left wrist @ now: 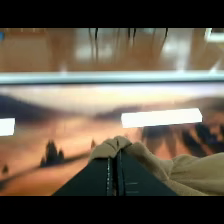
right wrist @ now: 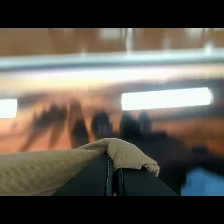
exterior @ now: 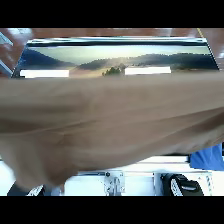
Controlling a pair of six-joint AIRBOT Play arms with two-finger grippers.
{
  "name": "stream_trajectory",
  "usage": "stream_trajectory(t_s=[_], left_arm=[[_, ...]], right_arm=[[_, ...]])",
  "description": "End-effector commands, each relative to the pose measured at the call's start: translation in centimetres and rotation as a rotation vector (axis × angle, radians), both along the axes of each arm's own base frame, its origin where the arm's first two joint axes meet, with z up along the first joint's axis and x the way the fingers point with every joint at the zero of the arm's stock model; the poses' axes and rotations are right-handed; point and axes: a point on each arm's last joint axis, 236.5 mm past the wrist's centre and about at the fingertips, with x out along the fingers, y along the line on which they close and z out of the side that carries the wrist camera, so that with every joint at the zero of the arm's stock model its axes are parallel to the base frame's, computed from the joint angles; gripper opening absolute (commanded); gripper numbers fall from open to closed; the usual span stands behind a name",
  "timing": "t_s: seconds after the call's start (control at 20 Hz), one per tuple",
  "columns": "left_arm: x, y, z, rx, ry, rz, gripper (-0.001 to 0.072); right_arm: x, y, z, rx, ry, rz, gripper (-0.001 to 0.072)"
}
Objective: Fold the shirts.
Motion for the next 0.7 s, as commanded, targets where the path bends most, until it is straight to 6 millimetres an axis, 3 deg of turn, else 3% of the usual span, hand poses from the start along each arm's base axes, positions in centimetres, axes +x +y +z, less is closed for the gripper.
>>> stream_trajectory(t_s=[0.0,0.15,0.5,0.65], left_arm=[[1.1,0.6,-7.7,0.022,0.286,0.015,0.0038],[4.9,0.7,-14.0,0.014,0.447,0.019,0.0038],[19.2,-0.1,-29.0,-0.085,0.627,0.026,0.0038],[24.5,-2.4,-34.6,-0.225,0.716,-0.002,0.0038]], right_arm=[[-0.4,0.4,-8.8,0.059,0.387,0.013,0.0063],[4.5,0.7,-15.2,0.115,0.501,0.031,0.0064],[22.6,1.7,-27.9,0.373,0.512,0.022,0.0064],[26.9,2.9,-33.4,0.525,0.572,0.003,0.0064]])
